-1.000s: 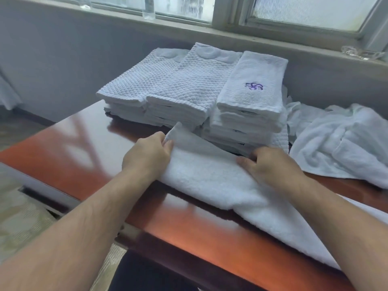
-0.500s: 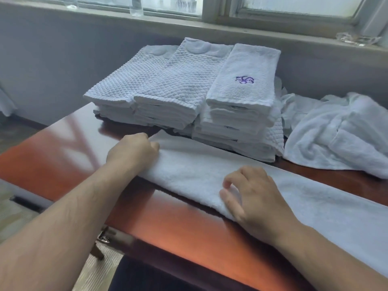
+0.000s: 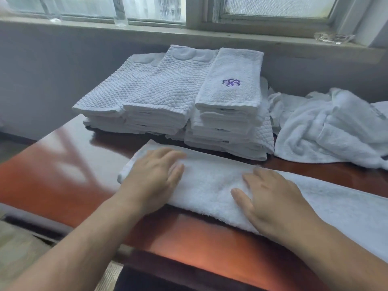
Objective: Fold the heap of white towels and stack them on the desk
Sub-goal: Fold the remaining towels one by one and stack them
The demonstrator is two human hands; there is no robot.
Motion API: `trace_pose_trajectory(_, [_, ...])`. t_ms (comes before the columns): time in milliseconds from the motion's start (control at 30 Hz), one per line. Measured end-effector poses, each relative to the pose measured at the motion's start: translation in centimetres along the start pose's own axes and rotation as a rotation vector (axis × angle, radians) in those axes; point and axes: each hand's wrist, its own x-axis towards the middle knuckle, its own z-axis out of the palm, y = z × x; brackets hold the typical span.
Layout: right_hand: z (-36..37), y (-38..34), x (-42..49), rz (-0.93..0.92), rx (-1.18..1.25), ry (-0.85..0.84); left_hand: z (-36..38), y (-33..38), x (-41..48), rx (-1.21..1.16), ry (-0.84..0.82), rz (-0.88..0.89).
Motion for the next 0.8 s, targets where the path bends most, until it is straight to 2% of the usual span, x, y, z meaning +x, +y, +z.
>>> trace_pose_trajectory(100, [1.4,1.1,-1.0,-0.025,0.061,-0.132,1.8,-0.2,0.7,0.209,-0.163,-0.047])
trace_pose_trajectory(233, [1.9,3.1,-1.8,-0.105,0.041,-0.110,2.2,-1.3,1.8,0.275,-0.198,-0.060])
trace_pose_trajectory(400, [1.8,5.6,-2.7,0.009,0.060,-0.124,2.4,-1.4,1.0,0.293,-0.134,-0.119])
trace_pose_trajectory(533, [1.5,2.3,-0.3,0.078,0.059,-0.126,2.5,-0.9,1.0,0.301,-0.113,-0.145])
trace_pose_trajectory(633, [1.3,-2.3,2.7,-0.127,0.155,-0.062,2.2,-0.9,0.8,0.238,-0.079,-0.182])
trace_pose_trajectory(700, [1.3,-4.5,4.3,-0.251,0.176,-0.061,1.9,-1.4,0.5,0.240,-0.055,-0.291])
trace_pose_trajectory(800, [2.0,-5.4,5.5,-0.319,0.109,-0.063,0.6,-2.9,0.1,0.283,-0.093,-0.491])
